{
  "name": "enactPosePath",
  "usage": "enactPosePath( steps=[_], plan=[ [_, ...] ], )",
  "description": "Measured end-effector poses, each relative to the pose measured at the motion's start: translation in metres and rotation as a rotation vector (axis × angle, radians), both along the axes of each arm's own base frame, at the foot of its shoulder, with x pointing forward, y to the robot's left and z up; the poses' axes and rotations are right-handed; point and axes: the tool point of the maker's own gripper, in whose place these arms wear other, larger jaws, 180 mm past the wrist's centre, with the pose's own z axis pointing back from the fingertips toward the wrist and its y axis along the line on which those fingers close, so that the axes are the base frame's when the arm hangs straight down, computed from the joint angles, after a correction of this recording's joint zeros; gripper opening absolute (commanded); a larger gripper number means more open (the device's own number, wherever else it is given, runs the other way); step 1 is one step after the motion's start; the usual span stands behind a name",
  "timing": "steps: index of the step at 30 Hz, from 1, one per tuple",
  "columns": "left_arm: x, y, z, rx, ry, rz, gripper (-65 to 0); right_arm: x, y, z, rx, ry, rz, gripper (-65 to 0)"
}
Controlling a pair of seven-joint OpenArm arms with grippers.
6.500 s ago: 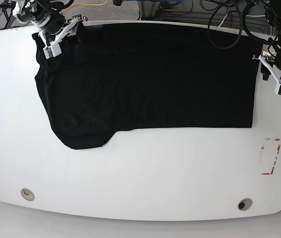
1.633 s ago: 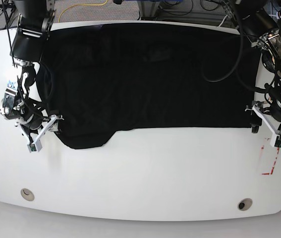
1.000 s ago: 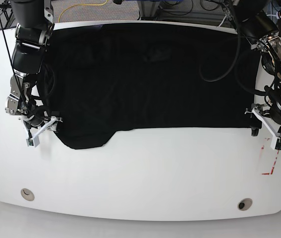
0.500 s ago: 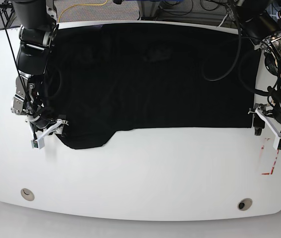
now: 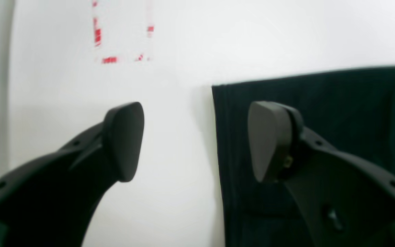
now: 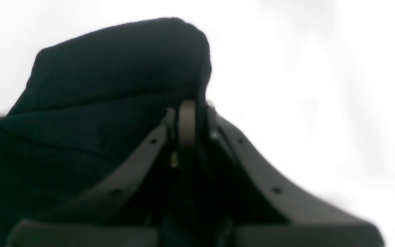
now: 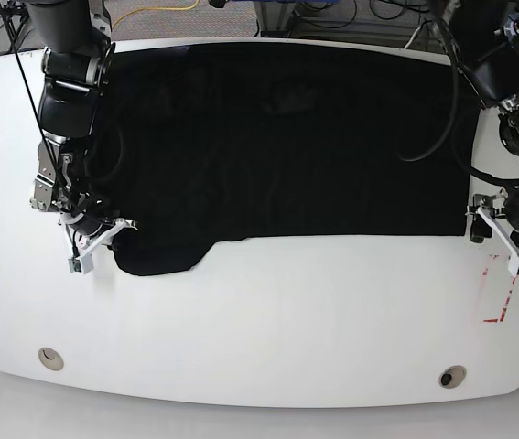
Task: Fold the T-shirt properly
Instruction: 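Grasp the shirt's hem edge with both grippers at its two corners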
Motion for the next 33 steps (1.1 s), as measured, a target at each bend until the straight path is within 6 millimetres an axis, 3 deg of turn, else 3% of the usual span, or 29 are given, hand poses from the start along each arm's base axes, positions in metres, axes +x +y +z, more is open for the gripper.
enactPosePath(
  steps=[12, 19, 23, 33],
  plan=[
    [0.013, 0.013, -0.044, -0.139, 0.051, 0.049, -19.6, 0.0, 0.0, 0.0, 0.0, 0.002, 0.002, -61.7],
    [-0.002, 0.006, -0.083, -0.211, 0.144, 0.069, -19.6, -0.001, 0.0, 0.0, 0.001, 0.003, 0.003, -61.7],
    [-0.002, 0.003, -0.091, -0.237, 0.158, 0.074, -19.6, -0.001, 0.0, -0.001, 0.0, 0.004, 0.004, -61.7],
    [0.023, -0.011, -0.096, -0.302, 0.088, 0.058, -19.6, -0.001, 0.0, -0.001, 0.0, 0.004, 0.004, -61.7]
  ],
)
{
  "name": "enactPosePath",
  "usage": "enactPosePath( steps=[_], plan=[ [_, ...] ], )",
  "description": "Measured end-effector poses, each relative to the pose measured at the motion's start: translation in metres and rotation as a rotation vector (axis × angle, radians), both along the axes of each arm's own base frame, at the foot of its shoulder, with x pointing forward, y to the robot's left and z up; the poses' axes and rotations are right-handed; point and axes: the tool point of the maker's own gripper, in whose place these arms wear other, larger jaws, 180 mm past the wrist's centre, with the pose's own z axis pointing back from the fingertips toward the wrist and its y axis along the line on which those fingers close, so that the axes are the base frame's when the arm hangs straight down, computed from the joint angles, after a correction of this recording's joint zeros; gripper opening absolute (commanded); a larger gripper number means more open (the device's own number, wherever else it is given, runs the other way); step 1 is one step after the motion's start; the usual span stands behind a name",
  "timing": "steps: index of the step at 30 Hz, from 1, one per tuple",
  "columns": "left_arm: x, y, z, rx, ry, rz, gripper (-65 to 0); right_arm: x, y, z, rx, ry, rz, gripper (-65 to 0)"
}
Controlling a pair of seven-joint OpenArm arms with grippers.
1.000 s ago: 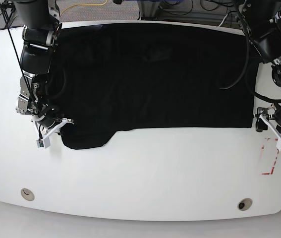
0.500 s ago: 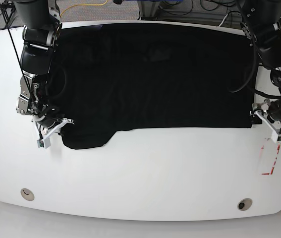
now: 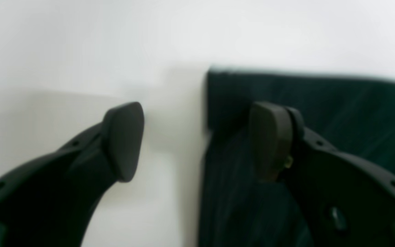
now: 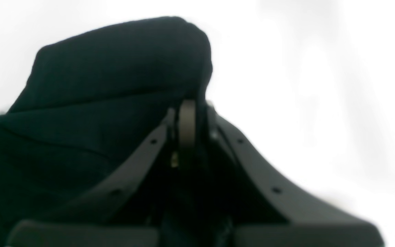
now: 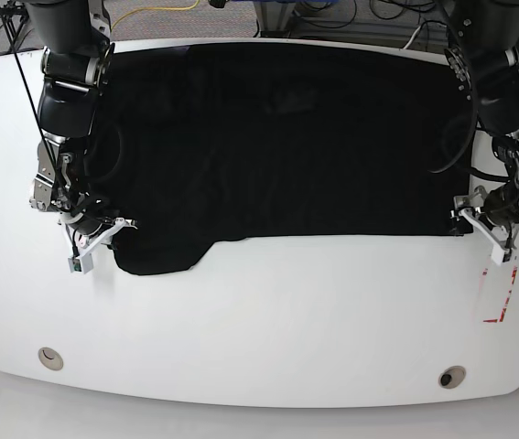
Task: Fold the T-shirt properly
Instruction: 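Grasp the shirt's hem edge with both grippers at its two corners, then lift the held hem and fold it over toward the collar edge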
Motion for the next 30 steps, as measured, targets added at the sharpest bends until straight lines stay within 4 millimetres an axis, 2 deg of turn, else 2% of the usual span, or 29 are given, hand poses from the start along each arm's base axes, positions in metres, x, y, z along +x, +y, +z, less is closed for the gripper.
enactPosePath(
  steps=[9, 13, 16, 20, 22, 30],
  plan=[
    [0.011, -0.009, -0.001, -0.038, 0.0, -0.008, -21.4, 0.0, 0.0, 0.0, 0.0, -0.001, 0.0, -61.7],
    [0.012, -0.013, -0.002, -0.024, 0.01, -0.033, -33.5, 0.0, 0.0, 0.0, 0.0, 0.0, 0.0, -61.7],
    [0.012, -0.019, -0.004, -0.025, 0.016, -0.044, -45.6, 0.0, 0.0, 0.0, 0.0, -0.001, 0.0, -61.7],
    [0.013, -0.024, -0.005, -0.034, 0.016, -0.051, -56.4, 0.0, 0.0, 0.0, 0.0, -0.001, 0.0, -61.7],
    [0.012, -0.024, -0.006, -0.034, 0.021, -0.052, -59.4, 0.0, 0.0, 0.001, 0.0, -0.001, 0.0, -61.7],
    [0.01, -0.023, -0.007, -0.033, 0.026, -0.052, -64.0, 0.0, 0.0, 0.001, -0.001, 0.0, 0.001, -62.1]
  ],
)
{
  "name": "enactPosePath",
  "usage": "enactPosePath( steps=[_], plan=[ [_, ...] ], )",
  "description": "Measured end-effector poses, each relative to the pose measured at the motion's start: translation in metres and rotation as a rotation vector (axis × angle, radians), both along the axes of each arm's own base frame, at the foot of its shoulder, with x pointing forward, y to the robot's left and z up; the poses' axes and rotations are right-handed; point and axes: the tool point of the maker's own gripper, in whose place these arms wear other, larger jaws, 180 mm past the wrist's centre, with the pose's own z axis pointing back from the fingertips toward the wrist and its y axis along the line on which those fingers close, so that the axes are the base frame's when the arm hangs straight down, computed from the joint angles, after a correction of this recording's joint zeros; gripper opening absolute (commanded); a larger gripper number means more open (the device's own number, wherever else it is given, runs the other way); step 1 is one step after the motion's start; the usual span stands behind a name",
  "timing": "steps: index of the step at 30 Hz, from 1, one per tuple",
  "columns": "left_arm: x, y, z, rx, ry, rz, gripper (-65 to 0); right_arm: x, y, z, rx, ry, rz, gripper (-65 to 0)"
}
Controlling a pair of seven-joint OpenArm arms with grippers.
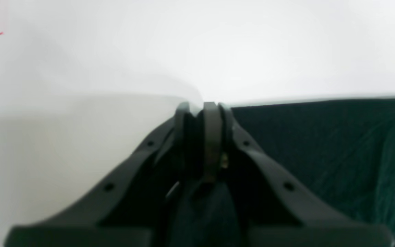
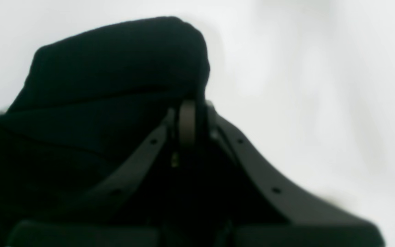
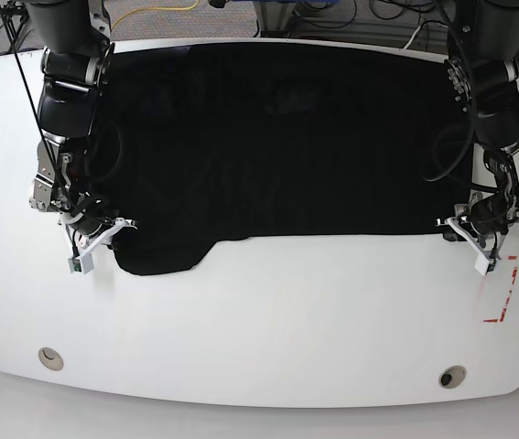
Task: Fold the T-shirt properly
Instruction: 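Lift the held hem and fold it over toward the collar edge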
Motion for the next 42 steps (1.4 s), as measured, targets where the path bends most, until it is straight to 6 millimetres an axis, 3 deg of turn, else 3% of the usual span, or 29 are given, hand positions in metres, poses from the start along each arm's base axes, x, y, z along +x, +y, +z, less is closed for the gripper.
enactPosePath(
  steps=[6, 13, 21, 28, 36, 42],
  plan=[
    [0.0, 0.002, 0.007, 0.039, -0.002, -0.016, -64.7, -0.002, 0.0, 0.005, -0.041, 0.019, 0.031, -62.1],
    [0.016, 0.007, 0.044, 0.105, -0.098, -0.034, -64.7, 0.005, -0.008, 0.031, -0.099, -0.004, 0.056, -62.1],
    [0.015, 0.008, 0.06, 0.151, -0.104, -0.052, -65.0, 0.008, -0.008, 0.05, -0.144, -0.016, 0.082, -62.1],
    [0.009, 0.009, 0.073, 0.2, -0.138, -0.072, -65.0, -0.004, -0.008, 0.062, -0.181, -0.022, 0.1, -62.1],
    [-0.007, 0.006, 0.076, 0.254, -0.155, -0.118, -65.0, -0.024, -0.024, 0.08, -0.232, -0.02, 0.072, -62.1],
    [-0.022, -0.003, 0.07, 0.282, -0.15, -0.215, -65.0, -0.055, -0.025, 0.076, -0.293, 0.041, 0.097, -62.1]
  ],
)
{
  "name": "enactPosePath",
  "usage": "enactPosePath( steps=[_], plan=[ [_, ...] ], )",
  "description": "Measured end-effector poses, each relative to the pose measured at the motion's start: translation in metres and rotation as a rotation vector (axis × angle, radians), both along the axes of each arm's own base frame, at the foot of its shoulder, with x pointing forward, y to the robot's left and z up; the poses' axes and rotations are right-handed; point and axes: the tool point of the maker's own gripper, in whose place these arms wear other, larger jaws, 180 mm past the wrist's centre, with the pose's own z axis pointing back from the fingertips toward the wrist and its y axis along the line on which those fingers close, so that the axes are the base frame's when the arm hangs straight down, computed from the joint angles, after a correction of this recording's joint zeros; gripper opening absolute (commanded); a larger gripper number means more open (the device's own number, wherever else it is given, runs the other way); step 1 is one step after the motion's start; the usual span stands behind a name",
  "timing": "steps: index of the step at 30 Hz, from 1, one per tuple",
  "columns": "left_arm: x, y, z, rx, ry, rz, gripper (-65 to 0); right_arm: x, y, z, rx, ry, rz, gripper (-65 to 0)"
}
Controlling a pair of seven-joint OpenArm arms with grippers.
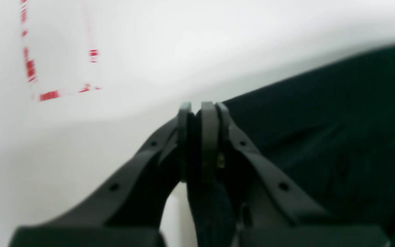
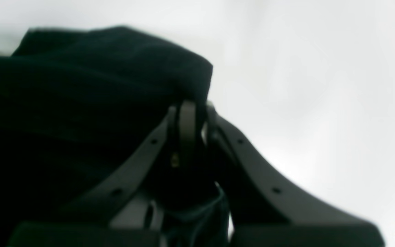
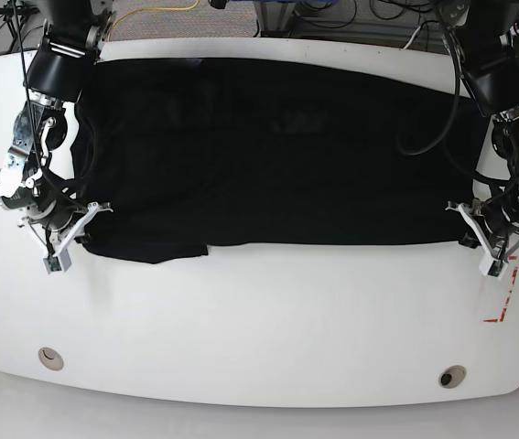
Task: Fold the T-shirt properly
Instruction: 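Lift the held hem and fold it over toward the collar edge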
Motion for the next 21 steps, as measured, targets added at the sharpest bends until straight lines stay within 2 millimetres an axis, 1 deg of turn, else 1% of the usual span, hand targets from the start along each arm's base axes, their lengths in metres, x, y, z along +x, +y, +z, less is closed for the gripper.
enactPosePath(
  steps=[4, 8, 9, 13, 16, 21],
  plan=[
    [-0.008, 0.002, -0.008, 0.009, 0.026, 0.002, -65.0, -0.023, 0.003, 0.002, -0.032, 0.017, 0.004, -62.1],
    [-0.012, 0.004, -0.011, 0.015, 0.038, 0.002, -64.9, -0.047, 0.004, 0.003, -0.038, 0.033, -0.025, -62.1],
    [-0.013, 0.007, -0.01, 0.023, 0.039, 0.002, -64.9, -0.053, 0.005, 0.002, -0.043, 0.044, -0.03, -62.0],
    [-0.014, 0.015, -0.007, 0.038, 0.037, 0.006, -64.7, -0.069, 0.01, 0.002, -0.057, 0.073, -0.026, -62.0],
    [-0.016, 0.016, -0.008, 0.041, 0.041, 0.007, -64.7, -0.078, 0.016, 0.002, -0.06, 0.076, -0.017, -62.0],
    [-0.018, 0.016, -0.01, 0.046, 0.049, 0.007, -64.7, -0.099, 0.024, -0.008, -0.057, 0.115, -0.01, -62.0]
  ],
)
